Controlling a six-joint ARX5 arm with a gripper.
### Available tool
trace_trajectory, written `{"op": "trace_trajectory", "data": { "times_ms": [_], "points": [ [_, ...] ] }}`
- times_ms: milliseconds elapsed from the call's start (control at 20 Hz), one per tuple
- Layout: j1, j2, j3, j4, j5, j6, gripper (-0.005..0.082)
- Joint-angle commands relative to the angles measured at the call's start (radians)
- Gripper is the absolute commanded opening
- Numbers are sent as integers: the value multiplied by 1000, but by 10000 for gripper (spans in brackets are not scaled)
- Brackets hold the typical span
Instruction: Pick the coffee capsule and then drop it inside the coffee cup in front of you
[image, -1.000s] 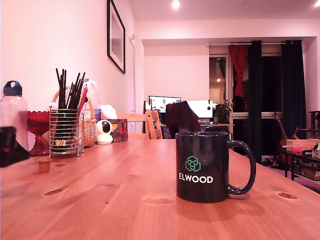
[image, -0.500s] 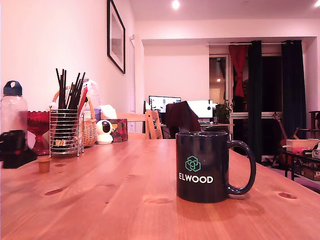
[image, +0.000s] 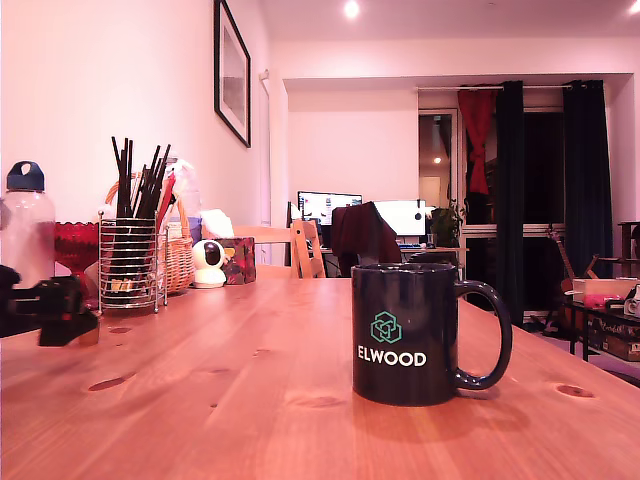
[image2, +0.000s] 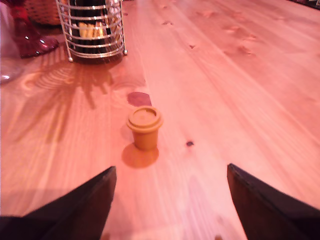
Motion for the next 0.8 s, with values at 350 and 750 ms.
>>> {"op": "trace_trajectory", "data": {
  "times_ms": [350,750],
  "points": [
    [3,69,105,-27,4,4,642],
    [3,70,207,-194,5,4,642]
  ]
}}
